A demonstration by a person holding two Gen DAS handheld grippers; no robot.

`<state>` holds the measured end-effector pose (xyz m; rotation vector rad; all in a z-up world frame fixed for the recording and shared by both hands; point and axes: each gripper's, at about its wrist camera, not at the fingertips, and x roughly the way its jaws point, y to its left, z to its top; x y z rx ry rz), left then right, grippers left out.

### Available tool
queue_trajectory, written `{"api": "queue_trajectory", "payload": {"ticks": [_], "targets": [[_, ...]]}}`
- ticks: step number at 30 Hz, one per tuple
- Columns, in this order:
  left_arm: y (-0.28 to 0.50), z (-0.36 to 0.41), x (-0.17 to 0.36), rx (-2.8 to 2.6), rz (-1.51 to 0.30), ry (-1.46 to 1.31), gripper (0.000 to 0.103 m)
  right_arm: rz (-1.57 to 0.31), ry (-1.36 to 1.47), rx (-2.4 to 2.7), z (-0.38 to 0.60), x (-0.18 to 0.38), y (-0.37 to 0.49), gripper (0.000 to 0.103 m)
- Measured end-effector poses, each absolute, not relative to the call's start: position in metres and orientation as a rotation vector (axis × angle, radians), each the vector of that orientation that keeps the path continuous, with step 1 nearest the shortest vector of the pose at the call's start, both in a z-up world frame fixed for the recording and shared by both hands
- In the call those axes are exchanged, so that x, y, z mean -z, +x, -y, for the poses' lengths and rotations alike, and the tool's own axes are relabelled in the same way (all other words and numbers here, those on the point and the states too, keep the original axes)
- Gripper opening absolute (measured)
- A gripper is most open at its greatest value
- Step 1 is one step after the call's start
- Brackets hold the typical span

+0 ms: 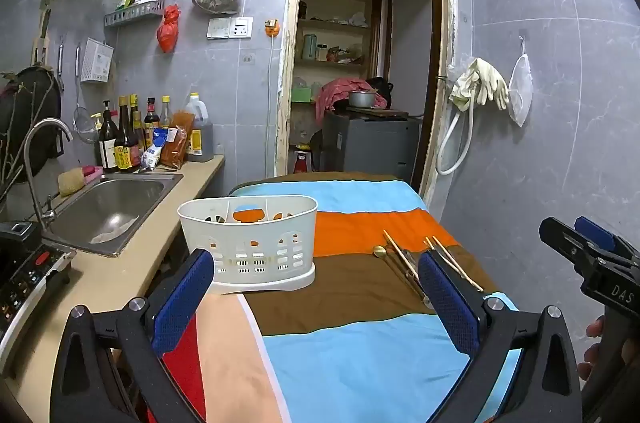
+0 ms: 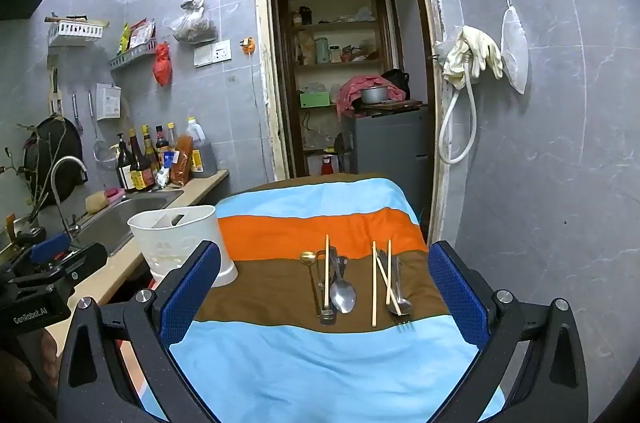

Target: Organize utensils

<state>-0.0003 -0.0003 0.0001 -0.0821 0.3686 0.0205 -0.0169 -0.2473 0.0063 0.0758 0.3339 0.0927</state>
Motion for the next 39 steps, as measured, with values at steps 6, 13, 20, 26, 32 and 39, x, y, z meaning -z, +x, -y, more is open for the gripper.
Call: {"api": "queue_trajectory", "payload": {"ticks": [6,13,20,26,32,39], "targets": [[-0.0002,0.0003,0.0,-0.017,-0.373,-0.087,0.103,-0.34,0.073,-0.093,0.2462,-0.0059,-0.0159,0.102],[-0.0006,0.0007,0.0001,-0.017,-0.376,-0.086,0.103,-0.34,0.075,-0.095,0.245,-0.0062,-0.0149,0.102],[0.0044,0.006,0.0,-0.022,-0.372,-0.089,0.103,-0.34,0.076,-0.095,0.2446,-0.0064,-0.0147,0.102],[0.0019,0.0051,-0.0007,-0.02,-0.373,-0.089,0.103,-0.343,0.076,-0.098,0.2476,-0.0112,-0.0146,0.102],[0.0025,0.0062,-0.0001,-0.021,-0.373,-0.089,0.103,-0.346,0.076,-0.102,0.2424,-0.0048,-0.0135,0.102],[0.0024,0.0058,0.0002,-0.022,-0.372,-0.087,0.103,-0.346,0.075,-0.101,0.2422,-0.0047,-0.0131,0.102]]}}
